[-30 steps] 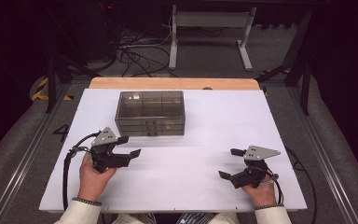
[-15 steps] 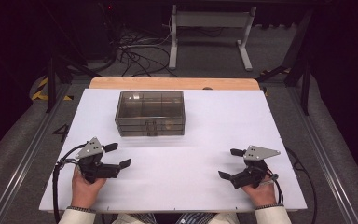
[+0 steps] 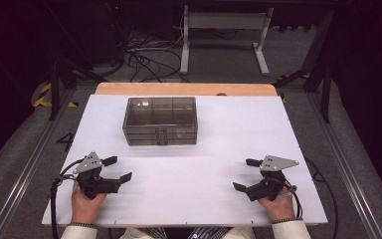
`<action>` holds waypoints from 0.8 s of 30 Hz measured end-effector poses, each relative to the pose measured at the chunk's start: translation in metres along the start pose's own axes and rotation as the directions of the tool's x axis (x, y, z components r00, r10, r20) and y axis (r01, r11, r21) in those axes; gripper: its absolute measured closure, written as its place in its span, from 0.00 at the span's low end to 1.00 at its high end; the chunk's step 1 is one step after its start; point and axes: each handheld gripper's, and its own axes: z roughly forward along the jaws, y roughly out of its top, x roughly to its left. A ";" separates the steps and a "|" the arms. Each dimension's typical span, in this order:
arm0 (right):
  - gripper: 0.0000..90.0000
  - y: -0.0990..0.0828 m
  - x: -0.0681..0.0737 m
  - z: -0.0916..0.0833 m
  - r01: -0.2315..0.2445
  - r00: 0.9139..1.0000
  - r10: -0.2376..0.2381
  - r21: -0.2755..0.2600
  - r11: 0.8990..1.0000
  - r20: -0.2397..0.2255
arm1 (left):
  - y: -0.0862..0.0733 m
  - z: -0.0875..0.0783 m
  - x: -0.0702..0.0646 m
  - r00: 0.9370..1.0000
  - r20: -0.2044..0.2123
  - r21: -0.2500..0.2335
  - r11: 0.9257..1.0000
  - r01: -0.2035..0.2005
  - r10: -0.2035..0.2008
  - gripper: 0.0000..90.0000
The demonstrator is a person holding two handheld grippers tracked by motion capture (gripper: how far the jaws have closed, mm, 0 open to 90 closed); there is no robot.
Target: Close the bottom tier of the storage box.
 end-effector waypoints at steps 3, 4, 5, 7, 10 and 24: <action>0.00 0.000 0.000 0.000 -0.002 1.000 0.002 -0.002 1.000 0.000 | -0.002 0.000 0.002 1.000 -0.004 0.016 1.000 0.003 -0.003 0.12; 0.00 0.000 0.000 0.000 -0.002 1.000 0.002 -0.002 1.000 0.000 | -0.003 0.001 0.003 1.000 -0.006 0.017 1.000 0.010 -0.010 0.12; 0.00 0.000 0.000 0.000 -0.002 1.000 0.002 -0.001 1.000 -0.001 | -0.003 0.000 0.003 1.000 -0.009 0.015 1.000 0.013 -0.013 0.11; 0.00 0.000 0.000 0.000 -0.001 1.000 0.001 0.000 1.000 0.000 | -0.004 0.001 0.003 1.000 -0.007 0.009 1.000 0.028 -0.028 0.11; 0.00 0.000 0.000 0.000 -0.007 1.000 0.007 -0.001 1.000 -0.002 | -0.003 0.005 0.001 1.000 -0.018 0.027 1.000 0.012 -0.011 0.11; 0.00 0.000 0.000 -0.001 -0.011 1.000 0.011 -0.009 1.000 -0.002 | -0.004 0.005 -0.002 0.999 -0.036 0.022 1.000 0.012 -0.011 0.08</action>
